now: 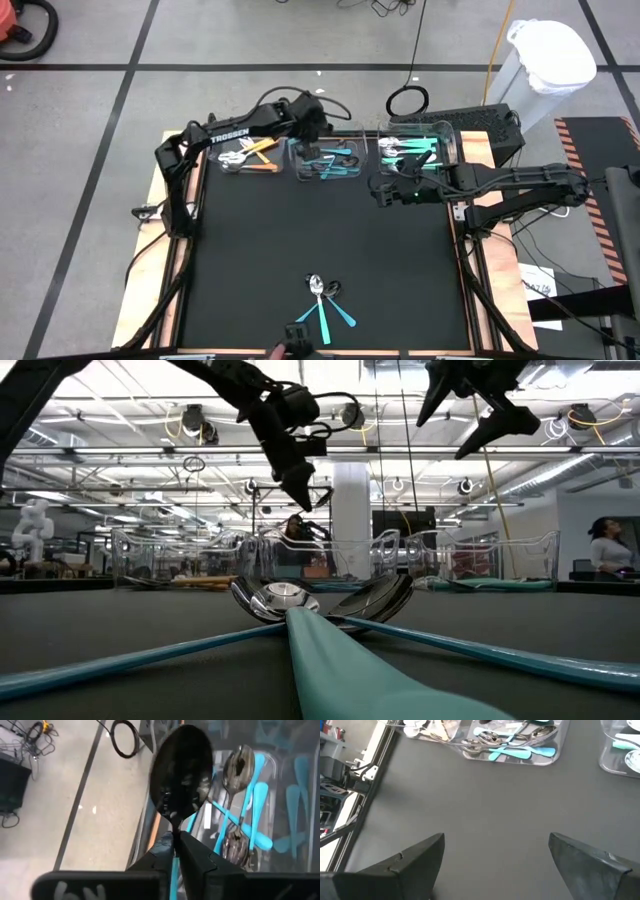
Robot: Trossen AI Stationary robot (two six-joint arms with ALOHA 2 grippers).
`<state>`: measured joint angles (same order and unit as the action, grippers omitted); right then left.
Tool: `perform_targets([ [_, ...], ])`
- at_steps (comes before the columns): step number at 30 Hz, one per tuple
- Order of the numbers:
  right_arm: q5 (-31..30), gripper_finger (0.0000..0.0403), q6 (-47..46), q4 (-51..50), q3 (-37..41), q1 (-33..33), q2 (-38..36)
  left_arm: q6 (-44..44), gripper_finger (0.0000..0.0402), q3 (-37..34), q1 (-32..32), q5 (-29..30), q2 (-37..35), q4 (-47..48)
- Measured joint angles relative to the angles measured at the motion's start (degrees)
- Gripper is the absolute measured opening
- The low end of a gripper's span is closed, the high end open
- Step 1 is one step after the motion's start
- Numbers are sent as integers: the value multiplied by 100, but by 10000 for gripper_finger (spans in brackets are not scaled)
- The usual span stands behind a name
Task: Sort silverware by color (type)
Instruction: Put the light blue spoon into the middle transparent bin
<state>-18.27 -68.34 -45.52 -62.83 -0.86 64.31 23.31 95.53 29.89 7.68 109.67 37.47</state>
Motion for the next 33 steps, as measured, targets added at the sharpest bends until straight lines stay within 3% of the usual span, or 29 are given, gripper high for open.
perform_targets([
  [8,-123,352,-66,83,0,0,28,124,110,4,58,50,51,-377],
  [15,-66,352,-66,96,0,0,31,108,164,4,5,294,-2,-134],
  [25,355,352,350,391,0,-87,426,-884,171,3,-380,129,-434,302],
  [33,527,352,1326,1858,0,-453,1189,-2117,171,2,-469,-466,-1199,818],
])
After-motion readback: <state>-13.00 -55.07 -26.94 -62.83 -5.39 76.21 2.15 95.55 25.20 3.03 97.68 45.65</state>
